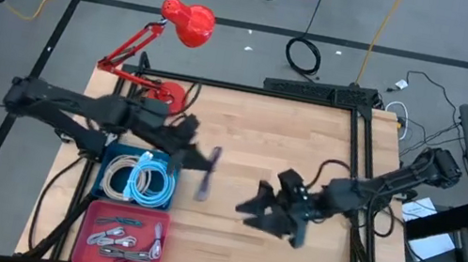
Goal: Pick & Place USB Port
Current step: Put the violet and black USB cable into the red bin
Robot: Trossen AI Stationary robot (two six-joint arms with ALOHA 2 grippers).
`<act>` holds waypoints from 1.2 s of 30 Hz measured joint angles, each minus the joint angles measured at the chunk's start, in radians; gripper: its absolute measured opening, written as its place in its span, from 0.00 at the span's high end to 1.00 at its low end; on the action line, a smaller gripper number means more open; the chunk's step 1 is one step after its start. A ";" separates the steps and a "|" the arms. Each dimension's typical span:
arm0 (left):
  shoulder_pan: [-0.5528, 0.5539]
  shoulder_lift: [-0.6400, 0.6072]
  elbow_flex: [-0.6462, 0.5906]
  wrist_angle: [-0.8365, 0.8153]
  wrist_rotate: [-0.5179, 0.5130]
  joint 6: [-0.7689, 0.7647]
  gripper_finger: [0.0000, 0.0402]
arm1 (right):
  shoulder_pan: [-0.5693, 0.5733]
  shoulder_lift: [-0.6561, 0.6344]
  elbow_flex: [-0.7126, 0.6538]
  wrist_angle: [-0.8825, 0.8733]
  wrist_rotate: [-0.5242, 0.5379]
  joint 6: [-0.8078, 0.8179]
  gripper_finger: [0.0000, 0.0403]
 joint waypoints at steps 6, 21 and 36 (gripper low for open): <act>-0.143 -0.149 0.002 -0.620 0.092 0.019 0.98 | 0.036 -0.008 0.000 0.088 -0.027 -0.024 0.36; -0.820 0.132 0.001 -0.994 -0.102 -0.135 0.98 | -0.059 -0.010 -0.001 -0.140 0.006 0.044 0.39; -0.779 0.339 0.002 -0.859 -0.187 0.079 0.98 | -0.118 -0.010 -0.001 -0.229 0.003 0.063 0.39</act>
